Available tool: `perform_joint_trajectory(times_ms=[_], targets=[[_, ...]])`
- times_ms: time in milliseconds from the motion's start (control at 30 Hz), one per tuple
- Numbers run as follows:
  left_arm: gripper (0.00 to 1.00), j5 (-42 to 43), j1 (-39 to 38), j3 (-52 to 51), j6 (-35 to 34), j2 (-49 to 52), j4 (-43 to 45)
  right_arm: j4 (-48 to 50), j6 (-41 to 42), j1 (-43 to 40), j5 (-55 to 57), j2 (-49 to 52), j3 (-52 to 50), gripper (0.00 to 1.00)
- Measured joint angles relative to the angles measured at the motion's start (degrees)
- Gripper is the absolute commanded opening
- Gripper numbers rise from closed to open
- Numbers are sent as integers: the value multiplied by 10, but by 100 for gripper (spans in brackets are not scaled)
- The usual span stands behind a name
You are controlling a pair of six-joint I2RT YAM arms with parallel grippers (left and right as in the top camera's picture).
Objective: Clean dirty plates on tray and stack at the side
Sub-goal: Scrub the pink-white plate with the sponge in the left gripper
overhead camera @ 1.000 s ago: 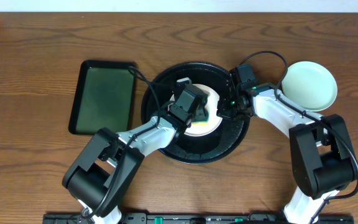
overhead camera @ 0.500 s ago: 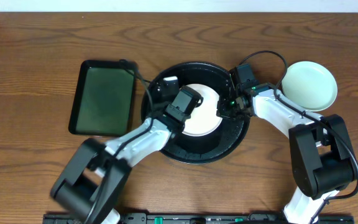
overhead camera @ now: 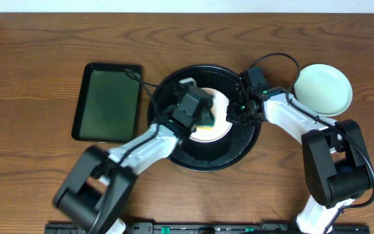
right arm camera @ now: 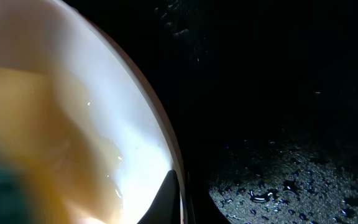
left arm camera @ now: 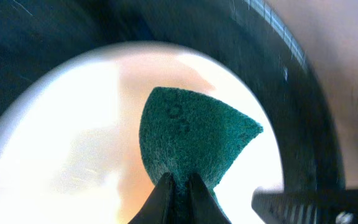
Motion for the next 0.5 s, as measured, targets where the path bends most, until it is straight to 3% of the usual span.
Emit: perform_joint_trajectory(times_ms=[300, 500], targets=[[7, -3, -5, 4, -5, 27, -9, -2, 0, 0, 1, 0, 0, 2], [7, -136, -9, 10, 25, 19, -62, -3, -4, 0, 1, 0, 1, 2]])
